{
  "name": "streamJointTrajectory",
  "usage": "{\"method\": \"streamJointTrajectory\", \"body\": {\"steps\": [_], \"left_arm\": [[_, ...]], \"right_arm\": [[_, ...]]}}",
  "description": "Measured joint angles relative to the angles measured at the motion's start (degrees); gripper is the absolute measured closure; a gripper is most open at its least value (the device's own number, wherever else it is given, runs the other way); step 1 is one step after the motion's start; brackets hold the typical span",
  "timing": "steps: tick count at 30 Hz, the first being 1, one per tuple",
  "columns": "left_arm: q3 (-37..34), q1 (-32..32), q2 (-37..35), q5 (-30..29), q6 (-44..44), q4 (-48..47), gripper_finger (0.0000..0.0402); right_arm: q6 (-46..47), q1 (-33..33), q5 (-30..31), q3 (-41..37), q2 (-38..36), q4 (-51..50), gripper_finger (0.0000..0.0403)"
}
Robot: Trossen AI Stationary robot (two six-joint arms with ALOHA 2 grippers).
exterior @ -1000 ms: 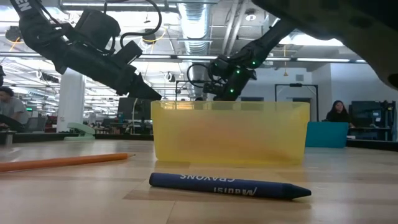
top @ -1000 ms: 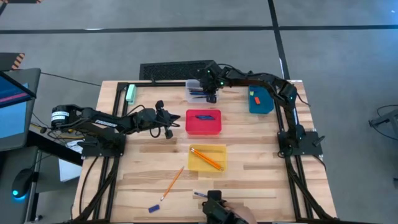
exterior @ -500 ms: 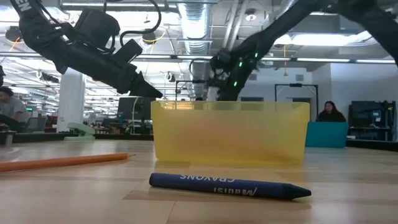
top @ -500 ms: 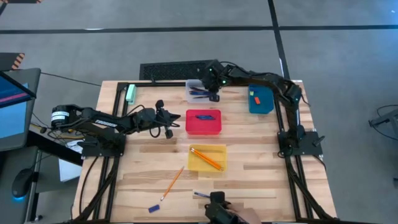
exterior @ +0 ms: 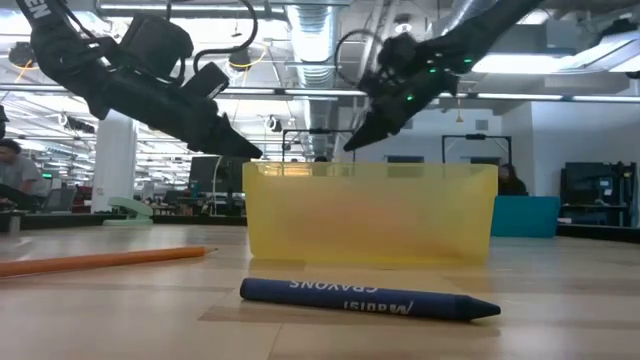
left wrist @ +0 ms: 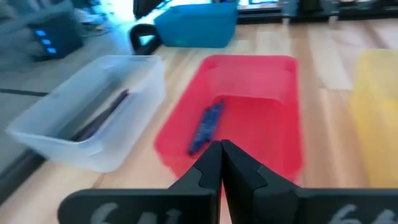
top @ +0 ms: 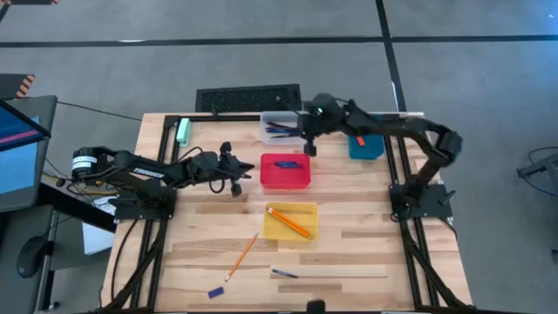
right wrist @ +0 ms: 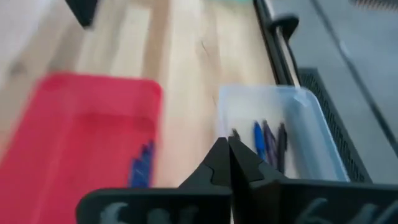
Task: Sort crayons/erasers/pens/pencils in bins
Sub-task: Put the orange pencil into the yellow bin
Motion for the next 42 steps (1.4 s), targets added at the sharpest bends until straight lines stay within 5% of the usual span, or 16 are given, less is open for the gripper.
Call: {"method": "streamJointTrajectory", "body": {"steps": [8, 15, 31, 42], "left_arm": [[0.60, -1.76, 0.00, -1.40, -0.65, -3.22, 0.0401], [6.06, -6.13, 0.00, -3.95, -2.09, -16.55, 0.0401], [21.44, -25.26, 0.00, -14.64, -23.29, -58.21, 0.0401], [23.91, -35.27, 0.00, -11.08, -39.64, -71.72, 0.0401]], "right_arm": [[11.98, 6.17, 0.20, -20.72, -10.86, 30.82, 0.0400], [18.95, 10.52, 0.39, -30.80, -13.26, 48.92, 0.0394], [14.12, 10.50, 0.60, -31.60, -13.23, 50.24, 0.0398], [13.82, 10.08, 0.60, -31.56, -13.21, 49.94, 0.0400]]}}
